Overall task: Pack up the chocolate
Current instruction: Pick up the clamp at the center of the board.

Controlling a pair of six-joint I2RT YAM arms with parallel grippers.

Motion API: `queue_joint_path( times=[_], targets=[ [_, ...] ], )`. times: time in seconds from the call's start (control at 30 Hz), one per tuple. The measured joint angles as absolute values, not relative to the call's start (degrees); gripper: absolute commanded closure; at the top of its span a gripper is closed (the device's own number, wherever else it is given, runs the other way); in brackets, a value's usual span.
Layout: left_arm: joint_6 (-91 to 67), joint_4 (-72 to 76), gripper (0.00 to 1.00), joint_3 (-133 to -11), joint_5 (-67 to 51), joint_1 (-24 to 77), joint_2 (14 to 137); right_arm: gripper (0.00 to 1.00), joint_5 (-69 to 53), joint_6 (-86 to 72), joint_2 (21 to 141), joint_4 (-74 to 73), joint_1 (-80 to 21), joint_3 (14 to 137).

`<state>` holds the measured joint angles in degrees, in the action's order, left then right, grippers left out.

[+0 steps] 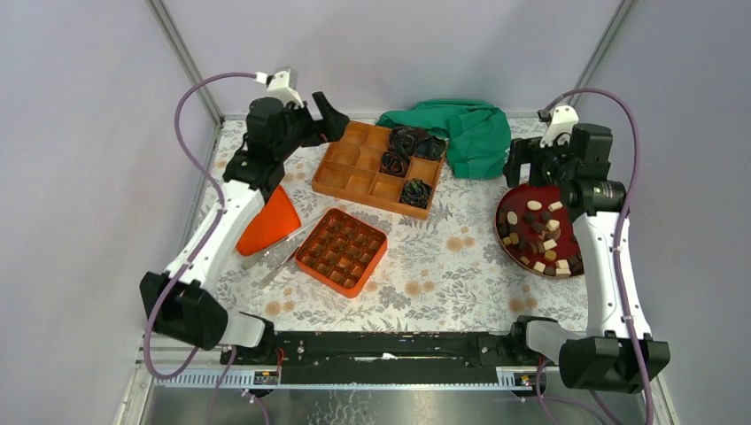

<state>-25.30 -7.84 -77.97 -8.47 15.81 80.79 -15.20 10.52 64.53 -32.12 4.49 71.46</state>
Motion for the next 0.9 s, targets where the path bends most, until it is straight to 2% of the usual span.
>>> queue_joint_path(
  times=[0.2, 0.5, 0.77, 0.9],
  targets=[
    [-27.33, -9.34, 0.01, -70.02, -7.07, 12.93, 69.32, 0.01, -15.84, 9.34, 68.36, -32.47, 4.49, 73.54],
    [-30.20, -13.08, 0.01, -62.43, -6.98, 11.00, 51.70, 0.01, -26.02, 13.74, 68.51, -35.44, 4.43, 74.11],
    [-29.45, -28.36, 0.05, -63.22, 5.80, 27.73, 53.71, 0.01, -32.71, 22.11, 69.80, -44.91, 4.21, 75.53],
    [-28.23, -32.95, 0.06, -60.01, 9.80, 31.94, 55.92, 0.01, -33.78, 25.12, 69.91, -47.35, 4.16, 75.40]
  ],
)
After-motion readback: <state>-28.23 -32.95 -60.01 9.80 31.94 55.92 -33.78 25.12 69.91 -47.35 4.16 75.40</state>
